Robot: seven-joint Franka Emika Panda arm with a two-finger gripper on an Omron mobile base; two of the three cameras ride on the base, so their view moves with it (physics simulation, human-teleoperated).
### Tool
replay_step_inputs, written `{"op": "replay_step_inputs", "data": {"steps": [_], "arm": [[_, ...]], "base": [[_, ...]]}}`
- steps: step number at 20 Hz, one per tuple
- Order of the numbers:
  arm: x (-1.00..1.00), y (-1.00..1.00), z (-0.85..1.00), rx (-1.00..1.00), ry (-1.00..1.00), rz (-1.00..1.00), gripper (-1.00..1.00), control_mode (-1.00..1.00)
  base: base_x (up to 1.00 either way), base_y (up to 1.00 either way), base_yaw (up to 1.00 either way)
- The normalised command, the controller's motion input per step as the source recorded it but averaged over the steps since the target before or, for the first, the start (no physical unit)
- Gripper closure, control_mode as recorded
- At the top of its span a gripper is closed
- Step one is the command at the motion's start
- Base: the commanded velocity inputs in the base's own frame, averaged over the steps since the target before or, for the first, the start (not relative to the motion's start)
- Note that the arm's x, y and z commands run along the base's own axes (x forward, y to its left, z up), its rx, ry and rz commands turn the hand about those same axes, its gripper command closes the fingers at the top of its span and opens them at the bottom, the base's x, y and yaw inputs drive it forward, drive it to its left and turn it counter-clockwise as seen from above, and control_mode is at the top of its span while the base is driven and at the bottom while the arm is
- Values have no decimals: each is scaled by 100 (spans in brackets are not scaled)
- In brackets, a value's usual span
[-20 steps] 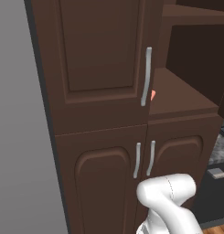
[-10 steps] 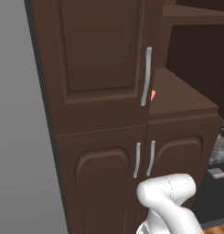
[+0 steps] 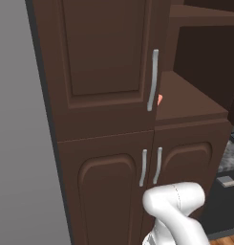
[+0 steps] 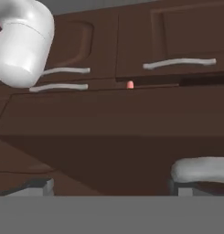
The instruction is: Pick up the bar soap and bar soap from the sink, and place them back in the cabinet, and close the cabinet doors.
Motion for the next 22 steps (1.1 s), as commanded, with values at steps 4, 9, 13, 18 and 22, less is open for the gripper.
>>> {"op": "replay_step_inputs", "data": {"steps": [4, 9, 13, 18, 22], "arm": [[9, 66, 0, -1, 0, 10, -100, -100], [33, 84, 0, -3, 0, 2, -100, -100], [42, 84, 0, -1, 0, 0, -100, -100], [57, 87, 0, 0, 0, 0, -100, -100], [64, 88, 0, 0, 0, -1, -100, -100]], "base": [[0, 0, 0], [0, 0, 0], [0, 0, 0], [0, 0, 0], [0, 0, 0]]}}
